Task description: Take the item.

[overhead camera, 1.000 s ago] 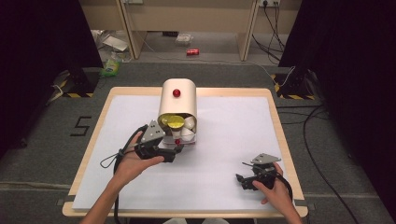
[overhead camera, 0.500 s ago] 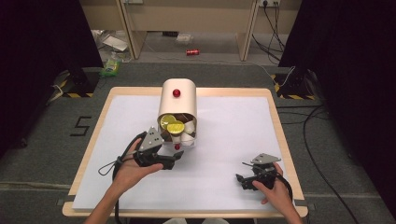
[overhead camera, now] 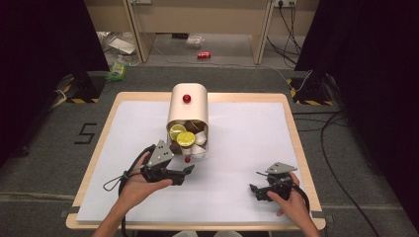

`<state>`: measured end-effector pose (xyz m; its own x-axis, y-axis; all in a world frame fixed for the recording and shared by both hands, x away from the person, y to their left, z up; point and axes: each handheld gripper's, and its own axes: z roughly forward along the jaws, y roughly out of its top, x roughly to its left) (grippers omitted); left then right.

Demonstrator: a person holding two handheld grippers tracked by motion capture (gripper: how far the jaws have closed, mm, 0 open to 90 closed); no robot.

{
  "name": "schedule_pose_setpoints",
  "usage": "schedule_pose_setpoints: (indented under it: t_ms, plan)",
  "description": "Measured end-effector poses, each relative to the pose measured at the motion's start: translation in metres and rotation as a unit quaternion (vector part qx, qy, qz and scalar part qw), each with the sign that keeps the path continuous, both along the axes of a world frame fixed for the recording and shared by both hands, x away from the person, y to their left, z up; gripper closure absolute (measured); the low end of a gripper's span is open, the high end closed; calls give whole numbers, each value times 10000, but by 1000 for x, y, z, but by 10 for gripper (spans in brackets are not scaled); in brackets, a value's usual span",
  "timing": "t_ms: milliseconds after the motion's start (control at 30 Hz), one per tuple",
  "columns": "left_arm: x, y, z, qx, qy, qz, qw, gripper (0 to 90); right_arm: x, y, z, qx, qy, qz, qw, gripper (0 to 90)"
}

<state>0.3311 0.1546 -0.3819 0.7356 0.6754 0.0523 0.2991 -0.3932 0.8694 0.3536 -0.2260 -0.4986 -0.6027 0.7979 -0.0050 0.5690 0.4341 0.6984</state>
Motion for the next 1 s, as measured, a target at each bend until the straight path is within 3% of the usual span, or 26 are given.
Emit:
schedule_pose_setpoints:
  t_ms: [1000]
  plan:
    - [-10, 2, -6, 33, 289, -133, 9995, 225, 0, 0, 0, 8, 3, -9, 10000, 3]
